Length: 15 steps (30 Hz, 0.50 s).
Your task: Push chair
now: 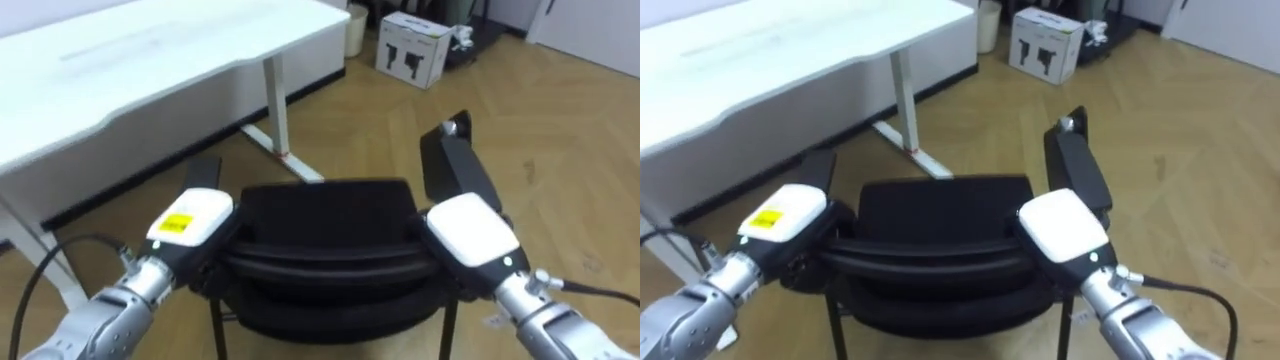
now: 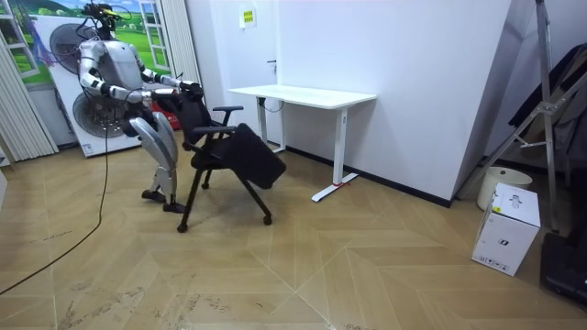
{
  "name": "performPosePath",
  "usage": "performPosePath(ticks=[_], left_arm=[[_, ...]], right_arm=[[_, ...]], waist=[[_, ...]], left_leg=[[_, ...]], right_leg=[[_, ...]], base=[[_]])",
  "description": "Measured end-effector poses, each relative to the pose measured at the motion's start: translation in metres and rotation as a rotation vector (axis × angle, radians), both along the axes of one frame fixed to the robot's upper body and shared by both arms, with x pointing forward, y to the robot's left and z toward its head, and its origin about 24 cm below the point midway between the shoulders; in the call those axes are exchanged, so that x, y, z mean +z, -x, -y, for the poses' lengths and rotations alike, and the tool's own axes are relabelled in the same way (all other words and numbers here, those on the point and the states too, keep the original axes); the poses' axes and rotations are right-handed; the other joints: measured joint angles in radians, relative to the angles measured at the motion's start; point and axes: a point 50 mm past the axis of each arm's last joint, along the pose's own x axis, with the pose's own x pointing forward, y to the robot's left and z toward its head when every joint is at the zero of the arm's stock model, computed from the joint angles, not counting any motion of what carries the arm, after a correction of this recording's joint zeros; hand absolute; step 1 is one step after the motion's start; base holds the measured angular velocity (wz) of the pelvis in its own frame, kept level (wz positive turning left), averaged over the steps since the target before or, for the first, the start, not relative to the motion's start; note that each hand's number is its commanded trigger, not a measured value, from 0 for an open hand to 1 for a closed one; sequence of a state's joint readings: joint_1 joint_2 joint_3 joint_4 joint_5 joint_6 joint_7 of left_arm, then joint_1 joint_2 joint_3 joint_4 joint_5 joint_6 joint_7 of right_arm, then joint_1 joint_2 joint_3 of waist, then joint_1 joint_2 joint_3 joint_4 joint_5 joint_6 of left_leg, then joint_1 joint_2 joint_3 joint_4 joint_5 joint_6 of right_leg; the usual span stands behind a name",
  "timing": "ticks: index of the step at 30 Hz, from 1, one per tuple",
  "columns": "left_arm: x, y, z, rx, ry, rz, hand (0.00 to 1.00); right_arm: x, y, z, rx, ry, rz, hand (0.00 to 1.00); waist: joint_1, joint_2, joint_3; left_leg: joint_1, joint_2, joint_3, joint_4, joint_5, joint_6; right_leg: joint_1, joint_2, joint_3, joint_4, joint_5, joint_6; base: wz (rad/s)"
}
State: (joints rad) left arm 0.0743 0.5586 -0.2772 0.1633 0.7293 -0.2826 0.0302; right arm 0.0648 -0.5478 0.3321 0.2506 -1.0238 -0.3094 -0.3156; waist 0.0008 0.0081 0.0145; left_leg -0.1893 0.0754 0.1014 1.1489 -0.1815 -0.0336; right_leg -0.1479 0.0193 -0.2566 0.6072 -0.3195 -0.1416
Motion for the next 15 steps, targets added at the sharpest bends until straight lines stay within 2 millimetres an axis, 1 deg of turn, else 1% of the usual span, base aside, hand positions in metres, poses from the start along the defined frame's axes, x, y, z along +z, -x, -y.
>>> performPosePath(ticks=[1, 2, 3, 4, 5, 6, 7, 8, 9, 10, 11, 12, 13, 14, 15], left_arm=[[0.001, -0.002, 0.001, -0.001, 0.000, 0.009, 1.00], [0.002, -0.003, 0.001, -0.002, 0.000, 0.010, 1.00], [-0.001, -0.002, 0.002, 0.002, 0.005, 0.000, 1.00], [-0.001, -0.003, 0.004, 0.006, 0.014, 0.008, 1.00], [0.000, -0.003, 0.004, 0.005, 0.014, 0.014, 1.00], [0.001, -0.002, 0.005, 0.004, 0.016, 0.021, 1.00], [0.001, -0.002, 0.006, 0.003, 0.018, 0.031, 1.00], [0.003, -0.002, 0.006, 0.004, 0.019, 0.039, 1.00], [0.005, 0.000, 0.005, 0.010, 0.018, 0.052, 1.00], [0.008, 0.001, 0.004, 0.017, 0.020, 0.065, 1.00], [0.008, 0.002, 0.003, 0.019, 0.021, 0.068, 1.00], [0.007, 0.005, 0.002, 0.024, 0.022, 0.063, 1.00], [0.009, 0.007, 0.000, 0.030, 0.022, 0.070, 1.00], [0.010, 0.008, -0.001, 0.034, 0.023, 0.073, 1.00], [0.013, 0.008, -0.002, 0.040, 0.021, 0.085, 1.00]], right_arm=[[0.000, -0.001, 0.000, -0.005, 0.001, 0.003, 1.00], [0.000, -0.002, 0.001, -0.008, -0.001, 0.003, 1.00], [-0.001, -0.001, 0.002, -0.014, -0.002, -0.003, 1.00], [-0.001, -0.001, 0.002, -0.015, 0.000, -0.004, 1.00], [-0.001, -0.001, 0.002, -0.015, 0.001, -0.003, 1.00], [0.000, -0.001, 0.003, -0.013, 0.004, 0.005, 1.00], [0.002, -0.002, 0.005, -0.011, 0.007, 0.014, 1.00], [0.002, -0.002, 0.004, -0.010, 0.006, 0.016, 1.00], [0.004, -0.003, 0.004, -0.006, 0.006, 0.027, 1.00], [0.006, -0.004, 0.003, -0.003, 0.004, 0.041, 1.00], [0.007, -0.004, 0.003, -0.001, 0.004, 0.045, 1.00], [0.009, -0.005, 0.002, 0.004, 0.005, 0.049, 1.00], [0.011, -0.005, 0.000, 0.010, 0.004, 0.052, 1.00], [0.012, -0.005, -0.001, 0.014, 0.005, 0.053, 1.00], [0.013, -0.006, -0.003, 0.018, 0.003, 0.050, 1.00]], waist=[[0.006, -0.006, 0.0015], [0.005, -0.014, 0.0031], [0.006, -0.031, 0.0047], [0.011, -0.044, 0.0029], [0.014, -0.044, 0.0009], [0.016, -0.049, 0.0008], [0.016, -0.051, 0.0005], [0.019, -0.055, -0.0027], [0.032, -0.060, -0.0064], [0.043, -0.061, -0.0074], [0.052, -0.057, -0.0109], [0.071, -0.057, -0.0109], [0.085, -0.059, -0.0105], [0.089, -0.061, -0.0109], [0.091, -0.074, -0.0127]], left_leg=[[-0.037, 0.035, 0.003, -0.003, -0.008, 0.004], [-0.055, 0.039, 0.004, -0.013, -0.016, 0.016], [-0.083, 0.047, 0.004, -0.064, -0.023, 0.024], [-0.106, 0.051, 0.007, -0.142, -0.025, 0.024], [-0.118, 0.055, 0.007, -0.191, -0.025, 0.024], [-0.140, 0.048, 0.006, -0.300, -0.021, 0.016], [-0.156, 0.036, 0.007, -0.420, -0.014, 0.008], [-0.157, 0.029, 0.013, -0.486, -0.012, 0.010], [-0.159, 0.018, 0.032, -0.602, -0.001, 0.000], [-0.162, 0.007, 0.037, -0.673, 0.042, 0.004], [-0.159, -0.002, 0.036, -0.692, 0.065, 0.007], [-0.147, -0.019, 0.036, -0.721, 0.104, 0.014], [-0.135, -0.030, 0.033, -0.735, 0.135, 0.029], [-0.130, -0.038, 0.032, -0.736, 0.148, 0.042], [-0.121, -0.057, 0.033, -0.737, 0.149, 0.045]], right_leg=[[0.014, -0.005, -0.018, -0.003, -0.011, -0.007], [0.024, -0.010, -0.028, -0.003, -0.015, -0.008], [0.046, -0.029, -0.041, -0.003, -0.033, -0.010], [0.060, -0.039, -0.046, -0.009, -0.051, -0.005], [0.068, -0.040, -0.051, -0.018, -0.058, 0.001], [0.081, -0.046, -0.063, -0.031, -0.068, 0.003], [0.095, -0.047, -0.077, -0.047, -0.069, -0.003], [0.099, -0.048, -0.079, -0.054, -0.071, -0.002], [0.110, -0.050, -0.087, -0.064, -0.077, 0.000], [0.123, -0.052, -0.103, -0.079, -0.079, 0.002], [0.133, -0.052, -0.109, -0.090, -0.080, 0.003], [0.158, -0.054, -0.132, -0.117, -0.082, 0.008], [0.181, -0.056, -0.159, -0.137, -0.088, 0.018], [0.192, -0.058, -0.167, -0.146, -0.092, 0.025], [0.211, -0.074, -0.189, -0.149, -0.097, 0.037]], base=[[0.28], [0.42], [0.44], [0.36], [0.25], [0.33], [0.34], [0.22], [0.00], [-0.05], [-0.11], [-0.14], [-0.11], [0.04], [0.28]])
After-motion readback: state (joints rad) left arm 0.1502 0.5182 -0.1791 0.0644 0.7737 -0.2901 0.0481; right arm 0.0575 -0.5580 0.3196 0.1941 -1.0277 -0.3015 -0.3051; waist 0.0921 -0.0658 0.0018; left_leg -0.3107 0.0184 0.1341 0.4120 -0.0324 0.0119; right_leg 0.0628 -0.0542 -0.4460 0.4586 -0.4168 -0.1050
